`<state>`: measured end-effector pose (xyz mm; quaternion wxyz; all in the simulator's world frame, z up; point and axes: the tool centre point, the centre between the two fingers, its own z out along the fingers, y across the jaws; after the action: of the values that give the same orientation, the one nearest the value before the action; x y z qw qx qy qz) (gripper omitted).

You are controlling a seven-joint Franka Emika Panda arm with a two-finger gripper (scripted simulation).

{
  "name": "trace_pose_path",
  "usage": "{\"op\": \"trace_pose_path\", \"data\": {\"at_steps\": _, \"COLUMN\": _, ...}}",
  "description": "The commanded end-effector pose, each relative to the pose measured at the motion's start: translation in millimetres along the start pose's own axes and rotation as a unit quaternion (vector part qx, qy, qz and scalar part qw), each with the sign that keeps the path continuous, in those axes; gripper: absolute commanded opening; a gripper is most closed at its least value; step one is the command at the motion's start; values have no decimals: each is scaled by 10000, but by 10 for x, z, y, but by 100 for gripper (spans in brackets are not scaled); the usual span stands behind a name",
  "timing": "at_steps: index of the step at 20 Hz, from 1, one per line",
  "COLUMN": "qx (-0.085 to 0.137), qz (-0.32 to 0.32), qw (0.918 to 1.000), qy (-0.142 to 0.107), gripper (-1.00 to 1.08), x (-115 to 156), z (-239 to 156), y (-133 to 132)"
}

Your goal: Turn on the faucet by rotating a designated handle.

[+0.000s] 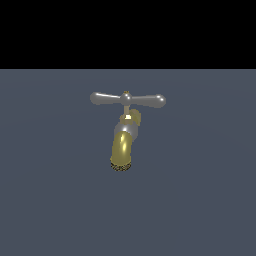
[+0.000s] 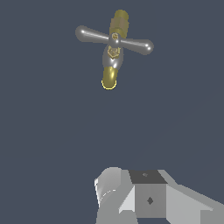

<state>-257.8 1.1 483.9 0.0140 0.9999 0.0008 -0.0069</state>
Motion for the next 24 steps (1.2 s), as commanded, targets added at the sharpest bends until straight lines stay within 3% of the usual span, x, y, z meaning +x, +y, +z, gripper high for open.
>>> {"op": "trace_pose_path", "data": {"at_steps": 1, "qx": 0, "qz": 0, "qw": 10000, "qy": 0, "gripper": -100, "x": 0, "z": 0, "y": 0}}
{"op": "trace_pose_path", "data": {"at_steps": 15, "qx": 4, "qz": -579, "qw": 9983, "qy": 11, "gripper": -100, "x": 81, "z": 238, "y": 161}}
{"op": "trace_pose_path", "data": {"at_steps": 24, "qx": 10, "qz": -1534, "qw": 9882, "qy": 30, "gripper": -100, "x": 257, "z": 633, "y": 406}}
